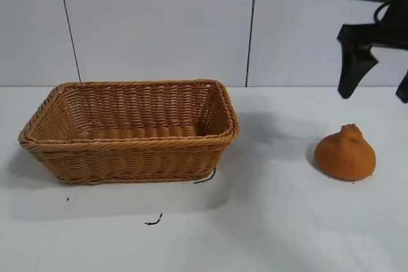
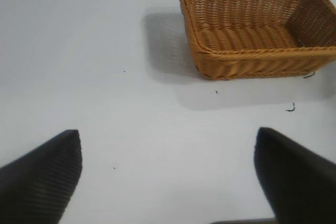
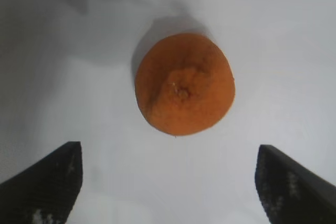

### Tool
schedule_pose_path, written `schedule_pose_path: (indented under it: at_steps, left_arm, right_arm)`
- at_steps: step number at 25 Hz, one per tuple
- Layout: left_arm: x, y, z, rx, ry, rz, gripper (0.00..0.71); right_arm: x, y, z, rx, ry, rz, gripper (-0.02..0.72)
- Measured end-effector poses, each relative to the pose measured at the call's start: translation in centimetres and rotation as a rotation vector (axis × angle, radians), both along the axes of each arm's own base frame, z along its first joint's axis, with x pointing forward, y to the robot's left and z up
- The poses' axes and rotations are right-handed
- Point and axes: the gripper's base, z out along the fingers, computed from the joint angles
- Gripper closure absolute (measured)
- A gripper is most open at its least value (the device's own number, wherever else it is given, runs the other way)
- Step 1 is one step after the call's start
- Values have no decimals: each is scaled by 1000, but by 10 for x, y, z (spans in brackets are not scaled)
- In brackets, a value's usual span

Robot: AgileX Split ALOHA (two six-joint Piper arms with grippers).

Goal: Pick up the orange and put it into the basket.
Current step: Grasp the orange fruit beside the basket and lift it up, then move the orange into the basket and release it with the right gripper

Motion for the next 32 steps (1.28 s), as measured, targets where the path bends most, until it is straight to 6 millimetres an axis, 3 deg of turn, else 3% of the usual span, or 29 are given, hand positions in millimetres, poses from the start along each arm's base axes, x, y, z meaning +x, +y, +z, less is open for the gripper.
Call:
schedule_pose_path:
  at_steps: [4,7,8,10,13,14,18,27,32]
  left_arm:
    - [0,0,0,0,0,0,71]
    - [0,0,0,0,0,0,71]
    - [0,0,0,0,0,0,71]
    - [0,0,0,0,0,0,71]
    - [0,0,0,0,0,0,71]
    - [0,0,0,0,0,0,71]
    - [0,0,0,0,0,0,71]
    - [0,0,0,0,0,0,71]
    - [0,0,0,0,0,0,71]
  right_arm:
    - [4,-2,-18,-21,14,3,69]
    - [5,-2,-20,-22,8,3,83]
    - [5,-2,-20,-23,7,4,124]
    - [5,-2,-20,-26,1,4,272]
    - [5,-2,-19,-27,2,6,582]
    - [6,-2,-16,-26,-2,6,636]
    - [11,-1,6,-22,-12,14,638]
    - [39,1,119,-1,-218,30,638]
    - [47,9,151,22,-313,27,638]
